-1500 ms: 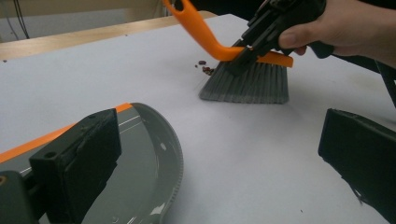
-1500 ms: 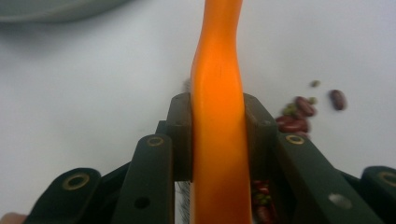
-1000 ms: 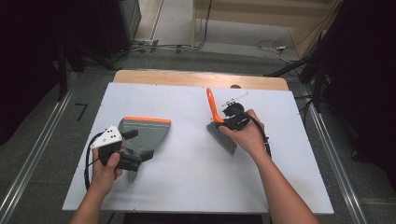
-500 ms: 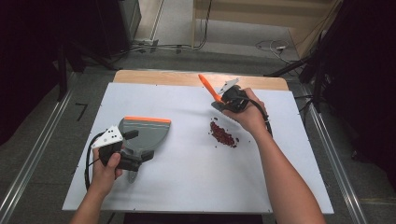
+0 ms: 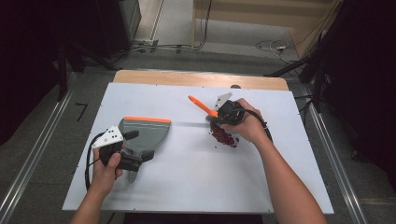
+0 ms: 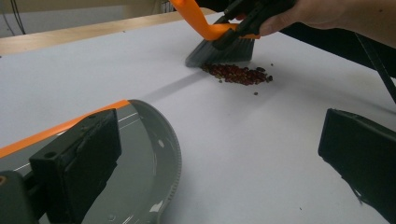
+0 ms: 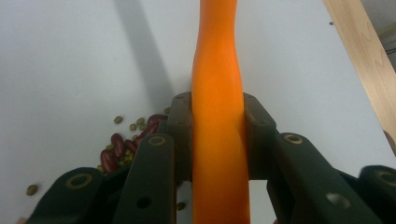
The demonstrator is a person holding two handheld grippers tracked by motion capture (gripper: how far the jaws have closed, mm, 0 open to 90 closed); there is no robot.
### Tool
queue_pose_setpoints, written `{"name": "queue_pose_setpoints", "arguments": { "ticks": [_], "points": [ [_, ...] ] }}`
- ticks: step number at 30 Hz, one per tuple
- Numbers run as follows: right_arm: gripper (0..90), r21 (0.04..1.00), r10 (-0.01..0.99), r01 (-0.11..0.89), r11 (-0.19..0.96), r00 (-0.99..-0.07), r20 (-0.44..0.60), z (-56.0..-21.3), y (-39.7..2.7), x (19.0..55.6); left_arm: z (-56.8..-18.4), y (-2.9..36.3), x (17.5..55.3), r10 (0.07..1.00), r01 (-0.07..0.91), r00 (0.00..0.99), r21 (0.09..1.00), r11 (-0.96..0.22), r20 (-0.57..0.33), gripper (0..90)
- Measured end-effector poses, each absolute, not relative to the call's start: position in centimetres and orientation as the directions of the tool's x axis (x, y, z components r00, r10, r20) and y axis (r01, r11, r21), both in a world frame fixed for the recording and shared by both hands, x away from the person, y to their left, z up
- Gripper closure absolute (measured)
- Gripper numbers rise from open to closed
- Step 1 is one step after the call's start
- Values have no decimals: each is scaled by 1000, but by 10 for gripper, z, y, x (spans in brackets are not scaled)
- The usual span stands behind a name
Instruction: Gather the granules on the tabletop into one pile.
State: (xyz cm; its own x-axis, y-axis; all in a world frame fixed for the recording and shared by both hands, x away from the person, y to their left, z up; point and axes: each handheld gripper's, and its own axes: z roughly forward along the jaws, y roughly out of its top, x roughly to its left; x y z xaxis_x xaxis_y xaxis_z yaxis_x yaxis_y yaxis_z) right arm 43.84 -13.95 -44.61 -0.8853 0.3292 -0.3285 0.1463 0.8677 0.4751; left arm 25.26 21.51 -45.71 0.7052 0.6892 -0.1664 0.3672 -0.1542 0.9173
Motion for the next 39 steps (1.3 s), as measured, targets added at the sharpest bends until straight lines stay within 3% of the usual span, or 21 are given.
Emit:
{"name": "queue_pose_setpoints", "arguments": {
  "ticks": [5,8,12,16,19,20,26,39],
  "points": [
    [688,503,370,166,848,-865,-339,-435,-148,432,-457,214,252,688,366,706,918,-152,-168,0],
    [688,551,523,305,777,-800,-293,-416,-162,427,-456,216,252,688,363,706,921,-144,-171,0],
    [687,572,742,525,630,-623,-247,-407,-189,419,-455,217,252,688,360,706,922,-142,-169,0],
    [687,503,811,638,584,-485,-327,-426,-211,416,-454,216,251,685,358,708,923,-141,-171,0],
    [686,485,850,698,527,-427,-308,-446,-217,415,-454,215,251,686,360,708,922,-144,-169,0],
    [687,520,870,698,492,-401,-286,-447,-217,412,-454,216,251,686,361,707,921,-144,-170,0],
    [681,522,891,723,453,-357,-280,-452,-192,403,-455,216,252,688,366,705,920,-144,-173,0],
    [679,527,902,735,426,-387,-190,-448,-154,404,-455,216,252,687,364,707,919,-150,-168,0]
  ]
}}
